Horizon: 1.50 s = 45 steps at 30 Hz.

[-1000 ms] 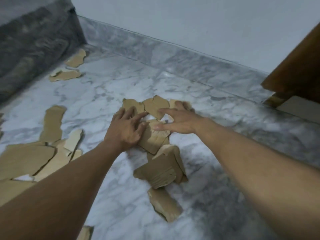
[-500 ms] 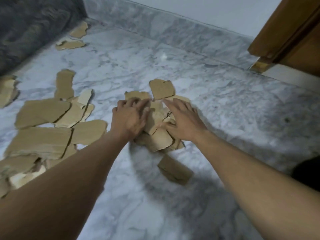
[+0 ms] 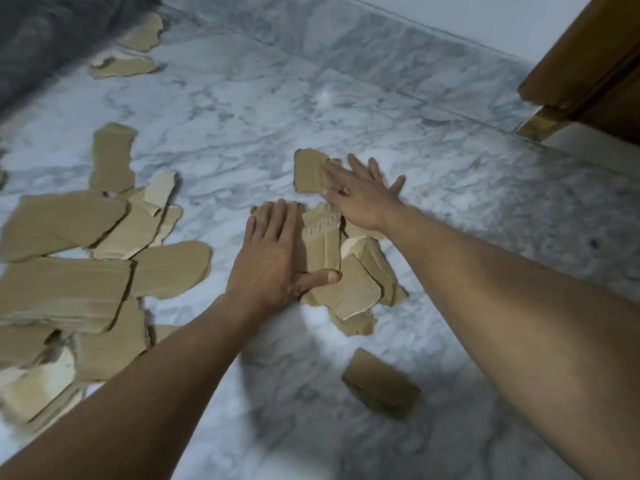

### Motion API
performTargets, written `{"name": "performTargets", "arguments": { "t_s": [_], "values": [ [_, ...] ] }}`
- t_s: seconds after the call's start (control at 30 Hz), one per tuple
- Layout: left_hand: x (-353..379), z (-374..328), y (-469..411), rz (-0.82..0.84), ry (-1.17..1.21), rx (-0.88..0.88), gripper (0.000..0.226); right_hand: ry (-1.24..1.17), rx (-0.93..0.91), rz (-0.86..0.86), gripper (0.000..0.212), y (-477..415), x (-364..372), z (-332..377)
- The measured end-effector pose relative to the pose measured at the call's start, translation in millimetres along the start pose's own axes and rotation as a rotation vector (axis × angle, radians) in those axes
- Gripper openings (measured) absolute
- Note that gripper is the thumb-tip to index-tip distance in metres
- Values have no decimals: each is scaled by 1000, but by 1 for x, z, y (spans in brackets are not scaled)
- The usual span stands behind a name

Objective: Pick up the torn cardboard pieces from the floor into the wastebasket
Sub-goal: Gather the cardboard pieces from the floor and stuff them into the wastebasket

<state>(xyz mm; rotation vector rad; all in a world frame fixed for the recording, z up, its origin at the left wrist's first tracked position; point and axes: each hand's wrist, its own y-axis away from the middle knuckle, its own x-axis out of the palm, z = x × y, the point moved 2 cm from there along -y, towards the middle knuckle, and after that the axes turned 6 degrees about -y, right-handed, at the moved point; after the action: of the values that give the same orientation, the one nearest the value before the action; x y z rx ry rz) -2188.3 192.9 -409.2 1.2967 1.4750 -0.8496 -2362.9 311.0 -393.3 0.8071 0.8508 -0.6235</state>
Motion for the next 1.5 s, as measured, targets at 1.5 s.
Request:
{"name": "performTargets", "arguments": {
  "t_s": [1.5],
  "values": [
    [-148, -177, 7, -198, 1121, -353, 75, -846, 144, -842, 12, 230, -128, -4]
  ]
}}
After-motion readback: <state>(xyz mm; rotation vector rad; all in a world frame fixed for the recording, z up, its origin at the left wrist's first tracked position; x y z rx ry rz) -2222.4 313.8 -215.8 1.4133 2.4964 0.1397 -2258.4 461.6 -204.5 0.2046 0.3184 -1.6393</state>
